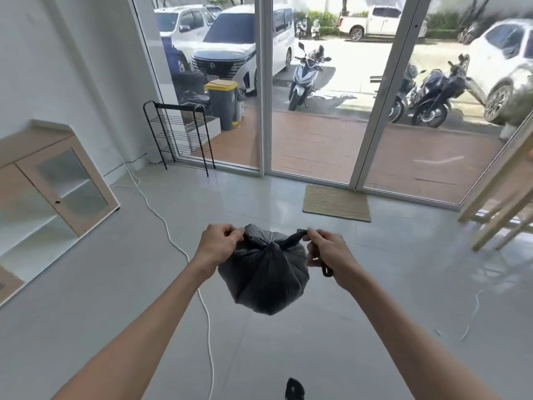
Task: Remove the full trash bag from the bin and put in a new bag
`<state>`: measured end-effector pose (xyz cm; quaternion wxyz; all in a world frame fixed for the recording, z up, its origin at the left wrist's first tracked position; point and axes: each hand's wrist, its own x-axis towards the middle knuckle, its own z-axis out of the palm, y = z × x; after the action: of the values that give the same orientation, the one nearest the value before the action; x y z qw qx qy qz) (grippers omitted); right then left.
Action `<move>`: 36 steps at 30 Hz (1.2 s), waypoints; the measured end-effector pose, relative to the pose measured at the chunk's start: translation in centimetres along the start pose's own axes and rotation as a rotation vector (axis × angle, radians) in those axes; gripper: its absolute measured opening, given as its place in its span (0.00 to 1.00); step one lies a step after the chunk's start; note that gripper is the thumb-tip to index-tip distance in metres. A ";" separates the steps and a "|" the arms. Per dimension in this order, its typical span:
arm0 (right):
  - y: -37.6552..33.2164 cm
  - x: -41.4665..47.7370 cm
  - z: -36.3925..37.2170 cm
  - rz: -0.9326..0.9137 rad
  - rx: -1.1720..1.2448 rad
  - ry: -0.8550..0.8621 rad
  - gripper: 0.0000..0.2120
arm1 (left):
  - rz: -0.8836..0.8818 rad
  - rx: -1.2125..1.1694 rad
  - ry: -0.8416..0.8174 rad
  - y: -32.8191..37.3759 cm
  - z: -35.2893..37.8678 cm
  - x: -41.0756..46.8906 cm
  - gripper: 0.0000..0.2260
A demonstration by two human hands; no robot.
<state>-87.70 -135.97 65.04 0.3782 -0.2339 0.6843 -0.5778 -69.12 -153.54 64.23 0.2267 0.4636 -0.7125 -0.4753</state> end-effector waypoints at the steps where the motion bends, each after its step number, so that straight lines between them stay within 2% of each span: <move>1: -0.6 2.1 0.1 -0.001 0.006 -0.014 0.13 | 0.004 0.001 0.008 0.4 0.2 2.0 0.13; 9: -5.0 20.2 1.4 0.070 -0.014 -0.059 0.15 | -0.067 -0.022 0.095 2.5 1.0 18.1 0.16; 14: -6.5 30.8 3.6 0.097 -0.004 -0.066 0.16 | -0.097 -0.031 0.090 2.5 0.8 28.5 0.16; 21: -8.8 45.8 7.3 0.157 0.033 -0.012 0.24 | -0.096 -0.039 0.016 3.2 -0.6 45.7 0.14; 28: -11.1 58.9 10.1 0.219 0.107 0.057 0.19 | -0.121 -0.052 -0.103 4.4 -1.4 61.8 0.15; 36: -12.3 75.0 11.7 0.249 0.137 0.050 0.17 | -0.180 -0.010 -0.128 4.4 -0.6 77.9 0.15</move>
<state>-125.23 -202.71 57.87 0.4449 -0.1063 0.6762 -0.5775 -107.00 -221.60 59.25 0.1393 0.4935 -0.6787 -0.5258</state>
